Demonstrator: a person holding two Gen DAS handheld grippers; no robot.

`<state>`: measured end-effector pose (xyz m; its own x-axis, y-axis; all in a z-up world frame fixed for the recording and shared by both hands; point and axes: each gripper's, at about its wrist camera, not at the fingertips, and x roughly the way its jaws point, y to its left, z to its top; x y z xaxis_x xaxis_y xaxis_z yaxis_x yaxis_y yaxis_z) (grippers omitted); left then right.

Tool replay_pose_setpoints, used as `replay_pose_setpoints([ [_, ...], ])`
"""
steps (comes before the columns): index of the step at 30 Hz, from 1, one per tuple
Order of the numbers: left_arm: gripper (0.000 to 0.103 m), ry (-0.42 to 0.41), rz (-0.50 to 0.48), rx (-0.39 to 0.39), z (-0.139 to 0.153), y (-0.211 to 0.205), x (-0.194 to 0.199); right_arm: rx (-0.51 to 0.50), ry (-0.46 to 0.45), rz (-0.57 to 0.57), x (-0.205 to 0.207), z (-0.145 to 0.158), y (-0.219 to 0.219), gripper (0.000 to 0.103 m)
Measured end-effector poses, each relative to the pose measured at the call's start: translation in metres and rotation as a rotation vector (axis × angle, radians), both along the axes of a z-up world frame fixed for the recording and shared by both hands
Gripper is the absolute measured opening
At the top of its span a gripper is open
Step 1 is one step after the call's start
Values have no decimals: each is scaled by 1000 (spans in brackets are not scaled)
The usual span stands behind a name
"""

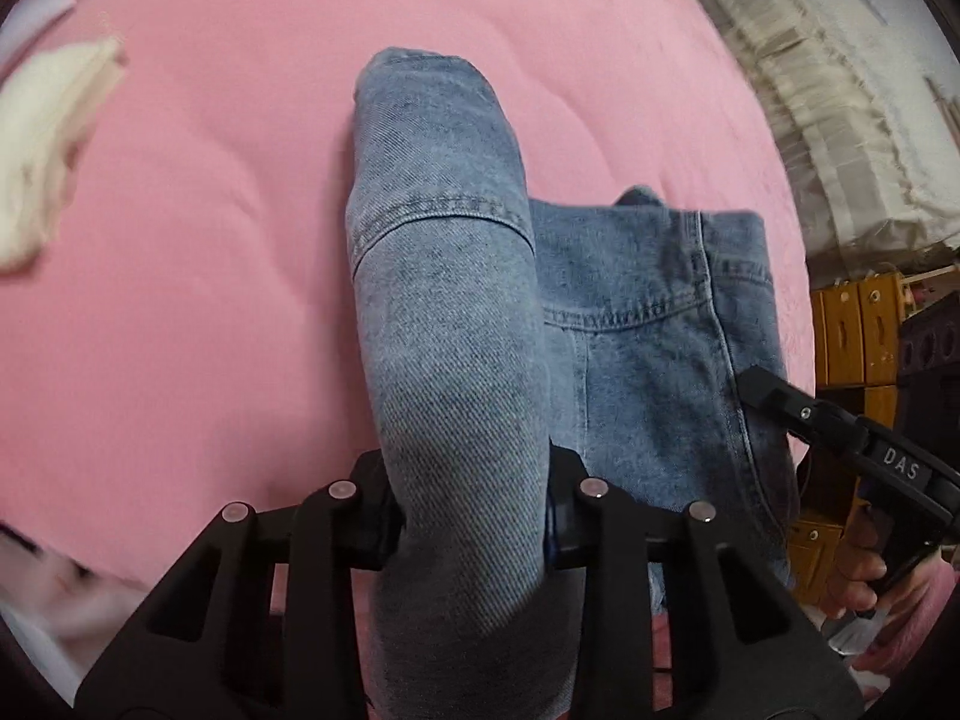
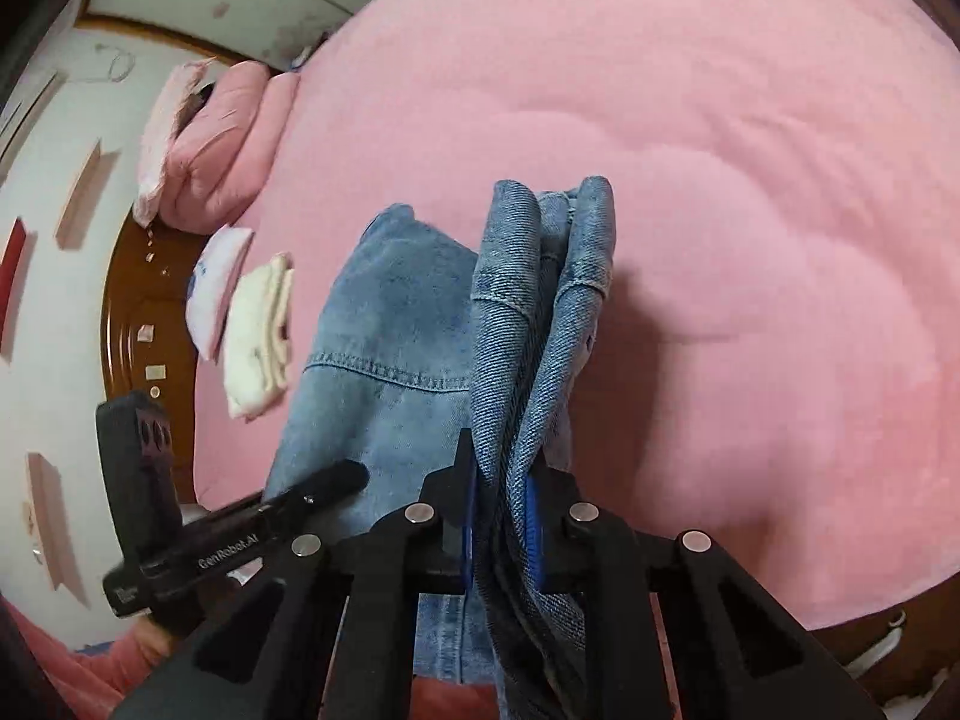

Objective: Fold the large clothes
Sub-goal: 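Carry the denim bundle with both grippers onto the folded clothes stack and release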

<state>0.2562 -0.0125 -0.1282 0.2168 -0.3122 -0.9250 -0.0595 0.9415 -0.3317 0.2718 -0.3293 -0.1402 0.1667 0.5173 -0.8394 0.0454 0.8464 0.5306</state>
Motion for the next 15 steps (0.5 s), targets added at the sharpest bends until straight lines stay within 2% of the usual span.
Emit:
replay_pose_setpoints([
  [3,31,-87,-34,76,34,72,19,71,-52,0,10,14,77,11],
  [5,31,-144,-27,137,58,131,33,104,-114,61,26,21,143,11],
  [7,31,-174,3,182,75,184,46,138,-180,113,44,25,205,11],
  [11,31,-229,85,279,109,300,70,244,-231,154,83,29,321,11],
  [15,31,-275,155,355,124,396,85,321,-297,238,111,31,443,11],
])
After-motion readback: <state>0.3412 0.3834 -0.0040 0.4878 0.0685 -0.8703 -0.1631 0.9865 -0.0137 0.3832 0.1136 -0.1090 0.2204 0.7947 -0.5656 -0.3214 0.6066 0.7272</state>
